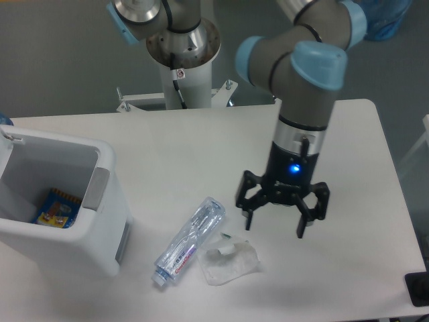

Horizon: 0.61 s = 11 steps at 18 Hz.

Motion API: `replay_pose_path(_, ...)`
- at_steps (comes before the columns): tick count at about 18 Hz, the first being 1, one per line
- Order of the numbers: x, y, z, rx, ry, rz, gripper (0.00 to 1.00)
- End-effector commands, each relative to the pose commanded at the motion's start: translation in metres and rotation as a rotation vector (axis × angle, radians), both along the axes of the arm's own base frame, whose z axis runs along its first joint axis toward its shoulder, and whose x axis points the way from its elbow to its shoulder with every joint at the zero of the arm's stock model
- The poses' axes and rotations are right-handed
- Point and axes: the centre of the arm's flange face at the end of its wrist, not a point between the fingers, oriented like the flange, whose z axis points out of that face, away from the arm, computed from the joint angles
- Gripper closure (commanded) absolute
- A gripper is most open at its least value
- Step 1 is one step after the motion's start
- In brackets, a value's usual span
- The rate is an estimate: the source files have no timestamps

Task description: Open the trash can

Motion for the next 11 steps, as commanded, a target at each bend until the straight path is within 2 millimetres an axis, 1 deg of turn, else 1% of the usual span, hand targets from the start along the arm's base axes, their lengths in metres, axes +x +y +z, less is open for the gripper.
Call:
replay_pose_path(1,-0.002,-0.001,-0.002,-0.001,0.003,-0.003,0.0)
replay_pose_path(3,-0.007,-0.001,-0.012,-0.013,0.013,-0.031,0.0)
replay_pose_path(5,-0.021,-0.009,-0.023,-0.03,0.037,-0.061,0.0)
replay_pose_path(6,-0.025,-0.01,-0.029,-0.04,0.054,-0.088,0.0)
replay_pose_path(8,-0.041,-0.025,-0.038,-0.085,0.103,-0.127,0.0)
replay_pose_path(11,-0.058,-0.039,-0.044,-0.208,0.201,-0.176,0.0)
